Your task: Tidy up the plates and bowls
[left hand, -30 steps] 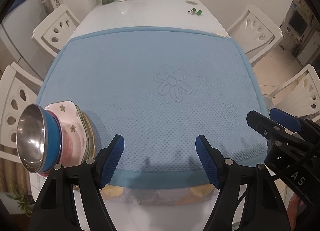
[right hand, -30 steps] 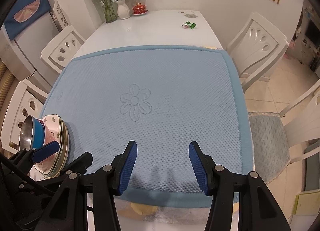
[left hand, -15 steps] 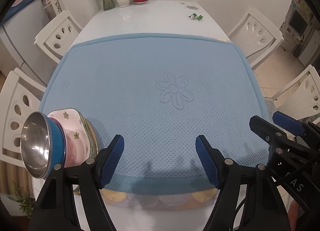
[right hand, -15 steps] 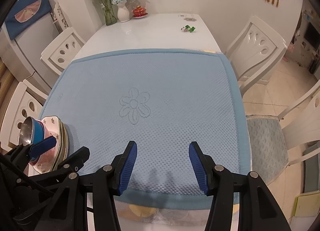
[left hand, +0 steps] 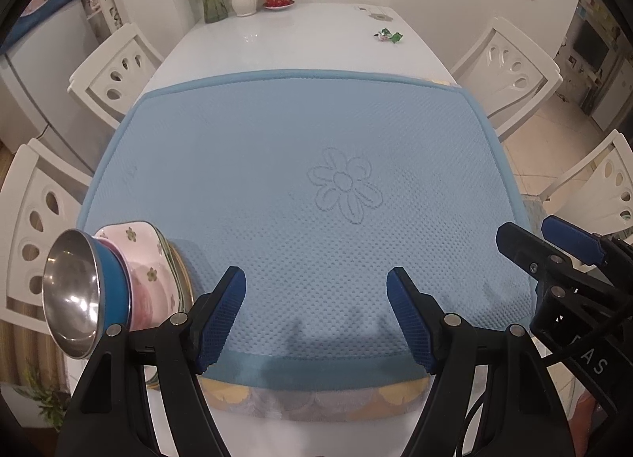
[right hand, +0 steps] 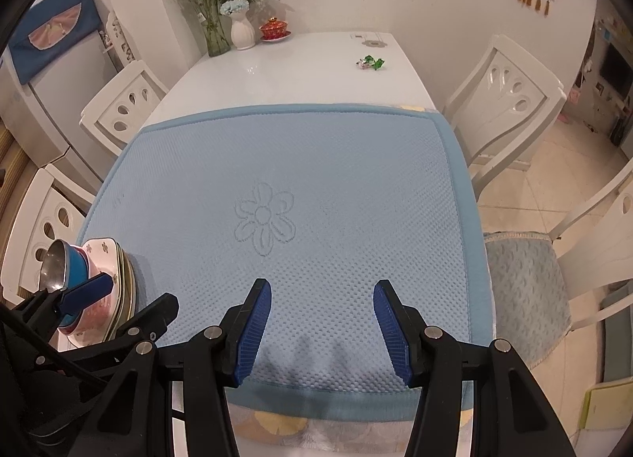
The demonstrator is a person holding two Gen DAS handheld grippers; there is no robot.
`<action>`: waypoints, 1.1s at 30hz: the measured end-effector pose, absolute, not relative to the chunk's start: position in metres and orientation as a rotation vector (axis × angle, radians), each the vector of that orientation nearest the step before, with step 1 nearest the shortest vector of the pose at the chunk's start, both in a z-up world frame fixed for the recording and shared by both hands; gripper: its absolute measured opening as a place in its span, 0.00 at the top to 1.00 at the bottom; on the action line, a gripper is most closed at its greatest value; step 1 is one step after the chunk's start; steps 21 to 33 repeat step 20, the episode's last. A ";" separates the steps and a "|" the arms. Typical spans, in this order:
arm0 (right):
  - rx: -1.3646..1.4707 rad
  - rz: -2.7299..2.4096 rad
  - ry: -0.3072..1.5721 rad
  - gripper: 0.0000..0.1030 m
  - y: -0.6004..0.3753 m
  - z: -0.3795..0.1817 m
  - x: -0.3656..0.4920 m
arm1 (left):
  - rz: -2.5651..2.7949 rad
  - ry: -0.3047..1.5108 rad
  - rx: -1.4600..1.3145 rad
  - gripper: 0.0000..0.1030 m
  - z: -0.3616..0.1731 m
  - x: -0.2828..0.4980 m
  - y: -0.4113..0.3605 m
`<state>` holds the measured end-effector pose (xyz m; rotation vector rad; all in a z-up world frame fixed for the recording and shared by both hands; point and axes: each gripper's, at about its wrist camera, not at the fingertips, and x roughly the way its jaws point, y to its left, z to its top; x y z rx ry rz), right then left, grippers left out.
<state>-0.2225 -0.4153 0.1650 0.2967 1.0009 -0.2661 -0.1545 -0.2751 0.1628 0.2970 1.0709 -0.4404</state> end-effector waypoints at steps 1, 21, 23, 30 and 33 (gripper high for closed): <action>0.297 -0.266 0.998 0.50 -0.415 0.165 -0.222 | -0.441 1.068 0.298 0.30 0.163 -0.154 -0.276; 0.265 -0.303 1.006 0.49 -0.434 0.124 -0.199 | -0.340 0.985 0.360 0.30 0.121 -0.121 -0.298; 0.265 -0.303 1.006 0.49 -0.434 0.124 -0.199 | -0.340 0.985 0.360 0.30 0.121 -0.121 -0.298; 0.265 -0.303 1.006 0.49 -0.434 0.124 -0.199 | -0.340 0.985 0.360 0.30 0.121 -0.121 -0.298; 0.265 -0.303 1.006 0.49 -0.434 0.124 -0.199 | -0.340 0.985 0.360 0.30 0.121 -0.121 -0.298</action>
